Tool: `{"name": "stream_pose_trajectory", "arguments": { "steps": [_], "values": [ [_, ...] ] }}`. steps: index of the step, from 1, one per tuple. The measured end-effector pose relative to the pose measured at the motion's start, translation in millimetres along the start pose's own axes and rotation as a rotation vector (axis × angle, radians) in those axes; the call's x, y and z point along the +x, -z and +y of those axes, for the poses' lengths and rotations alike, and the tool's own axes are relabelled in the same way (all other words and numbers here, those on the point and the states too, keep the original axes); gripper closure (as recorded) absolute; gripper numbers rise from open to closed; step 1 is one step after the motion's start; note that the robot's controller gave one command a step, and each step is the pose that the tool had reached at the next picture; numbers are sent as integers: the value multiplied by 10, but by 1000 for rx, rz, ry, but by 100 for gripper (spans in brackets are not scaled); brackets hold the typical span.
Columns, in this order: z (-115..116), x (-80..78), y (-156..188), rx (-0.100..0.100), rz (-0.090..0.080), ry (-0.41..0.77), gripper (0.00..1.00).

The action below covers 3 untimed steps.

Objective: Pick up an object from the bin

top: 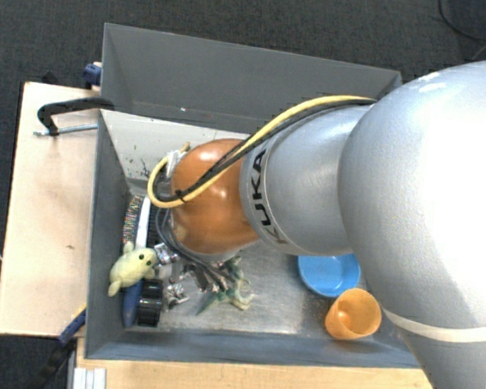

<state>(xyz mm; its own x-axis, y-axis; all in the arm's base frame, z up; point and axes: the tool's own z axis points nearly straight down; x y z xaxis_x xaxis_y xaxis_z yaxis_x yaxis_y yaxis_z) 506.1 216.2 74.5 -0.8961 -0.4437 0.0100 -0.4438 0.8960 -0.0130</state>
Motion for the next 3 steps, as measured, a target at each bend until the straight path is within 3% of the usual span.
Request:
{"name": "stream_pose_trajectory", "arguments": {
  "steps": [1, 2, 3],
  "values": [
    [33, 6, 848, -6, -24, 780, 100],
    [-151, -182, 1118, -6, -24, 775, 100],
    [-136, -170, 1102, -9, -20, 777, 0]
  ]
}}
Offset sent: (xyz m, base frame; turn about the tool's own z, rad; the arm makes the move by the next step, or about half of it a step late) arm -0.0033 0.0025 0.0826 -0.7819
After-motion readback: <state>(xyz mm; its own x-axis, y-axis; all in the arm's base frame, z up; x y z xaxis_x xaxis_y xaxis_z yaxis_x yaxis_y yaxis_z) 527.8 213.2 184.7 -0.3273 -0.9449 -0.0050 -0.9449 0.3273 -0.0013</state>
